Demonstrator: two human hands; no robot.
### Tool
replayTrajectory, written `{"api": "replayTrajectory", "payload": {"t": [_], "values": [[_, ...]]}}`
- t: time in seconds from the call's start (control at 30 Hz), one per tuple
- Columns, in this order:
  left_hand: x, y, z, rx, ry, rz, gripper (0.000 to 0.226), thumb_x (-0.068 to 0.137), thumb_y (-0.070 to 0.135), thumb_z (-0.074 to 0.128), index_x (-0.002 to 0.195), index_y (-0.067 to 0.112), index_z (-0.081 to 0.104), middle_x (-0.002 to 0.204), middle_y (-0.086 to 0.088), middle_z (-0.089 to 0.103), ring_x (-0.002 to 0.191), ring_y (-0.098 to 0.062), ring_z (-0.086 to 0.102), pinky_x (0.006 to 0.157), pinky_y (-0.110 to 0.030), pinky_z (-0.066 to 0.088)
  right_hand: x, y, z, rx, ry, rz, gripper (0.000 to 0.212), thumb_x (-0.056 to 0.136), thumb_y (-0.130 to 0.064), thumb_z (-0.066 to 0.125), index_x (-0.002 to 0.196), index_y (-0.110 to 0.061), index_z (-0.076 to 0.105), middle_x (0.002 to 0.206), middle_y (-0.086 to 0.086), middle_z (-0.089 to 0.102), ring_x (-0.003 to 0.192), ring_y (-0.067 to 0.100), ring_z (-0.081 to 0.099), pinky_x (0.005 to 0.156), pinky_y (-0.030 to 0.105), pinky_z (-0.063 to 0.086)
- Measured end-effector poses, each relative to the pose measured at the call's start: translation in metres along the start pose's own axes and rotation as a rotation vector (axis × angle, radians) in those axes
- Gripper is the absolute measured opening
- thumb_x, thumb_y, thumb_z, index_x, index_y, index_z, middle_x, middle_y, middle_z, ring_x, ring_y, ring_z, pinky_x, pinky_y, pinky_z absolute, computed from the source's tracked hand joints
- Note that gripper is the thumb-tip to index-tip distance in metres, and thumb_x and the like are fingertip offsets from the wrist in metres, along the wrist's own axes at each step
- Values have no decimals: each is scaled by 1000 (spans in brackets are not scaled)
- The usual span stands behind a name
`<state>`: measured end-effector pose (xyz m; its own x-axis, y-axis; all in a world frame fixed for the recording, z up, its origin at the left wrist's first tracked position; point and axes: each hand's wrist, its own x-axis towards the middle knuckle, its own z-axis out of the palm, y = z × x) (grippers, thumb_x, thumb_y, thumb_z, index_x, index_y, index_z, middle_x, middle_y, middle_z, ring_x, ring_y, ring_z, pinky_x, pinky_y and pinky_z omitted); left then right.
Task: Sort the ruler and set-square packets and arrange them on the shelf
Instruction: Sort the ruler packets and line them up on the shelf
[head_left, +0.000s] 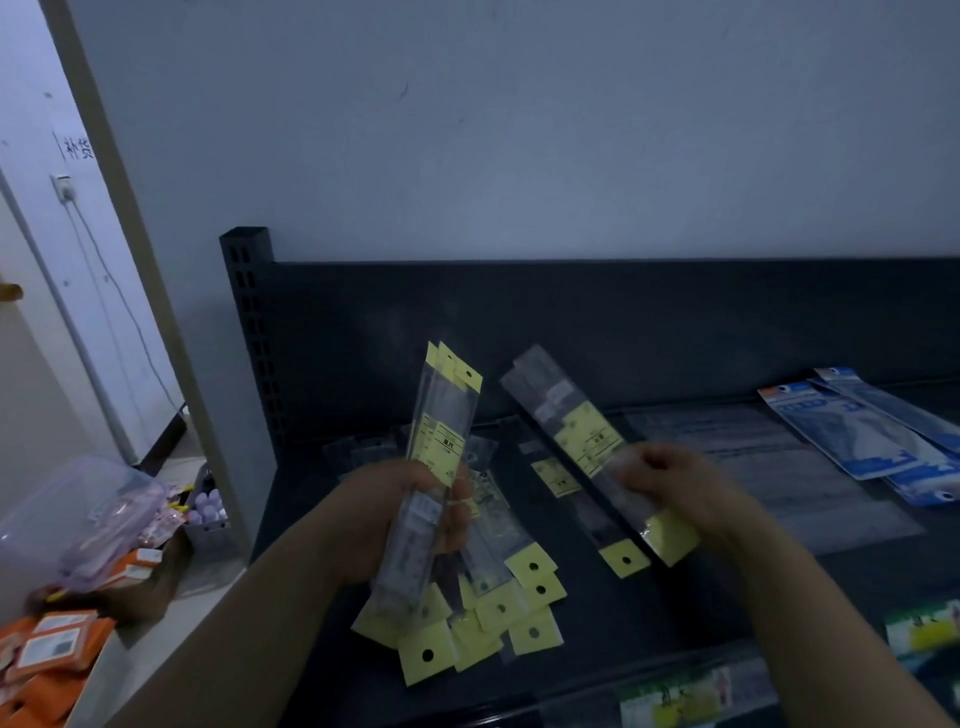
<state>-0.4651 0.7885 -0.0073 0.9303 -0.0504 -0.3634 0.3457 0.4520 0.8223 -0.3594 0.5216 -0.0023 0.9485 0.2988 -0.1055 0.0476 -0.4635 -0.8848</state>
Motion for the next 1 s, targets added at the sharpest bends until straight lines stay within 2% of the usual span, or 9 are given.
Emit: {"api": "replayTrajectory", "payload": {"t": [0.13,0.3,0.43,0.53,0.63,0.73,0.83,0.93,1.0], "values": [[3,8,12,-25,-31,-48,34,91,31,49,106,2,60,78,-10,65,58,-19,63,52,-26,54,-11,-1,-29,282,-281,-107,16,87,-1,57,98,-7,69,86,7,73,70,16,67,57,25,52],[6,20,26,114,-196,-127,68,83,61,50,110,2,71,100,-21,67,83,-32,63,77,-41,51,-6,-7,-37,-67,-506,-149,15,83,-4,67,92,-14,74,99,6,73,93,18,68,79,25,52],[-5,20,34,289,-345,-271,62,83,58,57,107,3,71,106,-26,66,80,-34,69,62,-36,59,-1,-24,-32,-209,-561,-163,27,79,8,67,88,-15,76,103,14,72,100,28,67,88,33,54],[-7,14,38,414,-307,-262,48,77,38,76,106,0,67,91,-18,69,73,-26,69,56,-31,57,1,-33,-22,-152,-435,-239,32,73,9,73,91,-18,74,98,10,73,94,25,68,88,39,56],[-8,6,40,331,-281,-206,41,83,21,67,113,-3,54,83,-18,64,62,-22,63,51,-28,53,9,-26,-12,-147,-66,-270,38,65,-12,85,95,-23,65,93,0,69,85,16,65,81,37,57],[-8,-1,38,233,-301,-124,33,89,8,55,119,-5,54,103,-26,67,64,-21,64,51,-26,51,11,-10,2,-41,52,-243,52,69,-18,83,113,-27,57,103,-1,66,87,13,62,75,29,56],[-4,-7,36,174,-250,-1,49,77,3,57,126,-2,53,118,-26,64,70,-18,63,52,-24,51,6,-4,14,195,64,-196,67,81,-13,73,138,-23,39,118,-3,60,97,7,60,70,16,49],[0,-10,28,-28,-111,93,40,81,-4,45,120,-3,55,98,-18,70,65,-19,59,50,-26,50,3,0,22,-261,68,-87,49,82,-29,72,124,-13,52,103,-5,58,83,4,54,67,17,46],[1,-12,22,-83,-24,106,37,87,-6,35,118,-4,55,84,-14,69,59,-19,58,49,-28,50,2,3,30,-535,39,-50,46,76,-40,74,108,-10,59,98,-2,63,80,9,56,70,29,54]]}}
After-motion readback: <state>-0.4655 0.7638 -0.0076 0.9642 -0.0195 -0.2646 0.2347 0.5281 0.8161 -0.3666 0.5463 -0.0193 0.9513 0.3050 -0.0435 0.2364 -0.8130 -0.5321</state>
